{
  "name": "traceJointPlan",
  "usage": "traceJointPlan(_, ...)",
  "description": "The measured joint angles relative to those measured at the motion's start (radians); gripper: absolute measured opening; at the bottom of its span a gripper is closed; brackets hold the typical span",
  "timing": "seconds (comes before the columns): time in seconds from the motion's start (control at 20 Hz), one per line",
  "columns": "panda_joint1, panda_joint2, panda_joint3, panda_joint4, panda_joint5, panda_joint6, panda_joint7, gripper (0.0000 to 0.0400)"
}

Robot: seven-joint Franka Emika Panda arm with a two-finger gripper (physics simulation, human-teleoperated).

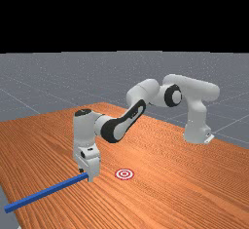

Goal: Pull the pivot to the target area

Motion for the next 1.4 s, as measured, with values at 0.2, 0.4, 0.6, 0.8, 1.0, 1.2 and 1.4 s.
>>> traceJointPlan(0.2, 0.007, 0.061, -0.003, 0.072, 0.006, -0.011, 0.013, 0.0400)
traceJointPlan(0.4, 0.006, 0.050, -0.003, 0.076, 0.006, -0.038, -0.007, 0.0400)
traceJointPlan(0.6, 0.008, -0.040, -0.016, 0.000, -0.012, -0.052, 0.011, 0.0400)
traceJointPlan(0.8, -0.007, -0.030, -0.005, 0.022, 0.001, -0.062, -0.010, 0.0400)
traceJointPlan(1.0, -0.004, 0.014, -0.007, 0.105, 0.013, -0.103, -0.024, 0.0400)
traceJointPlan(1.2, -0.013, 0.007, -0.011, 0.081, 0.008, -0.082, -0.029, 0.0400)
traceJointPlan(1.4, -0.012, 0.022, -0.012, 0.097, 0.009, -0.084, -0.030, 0.0400)
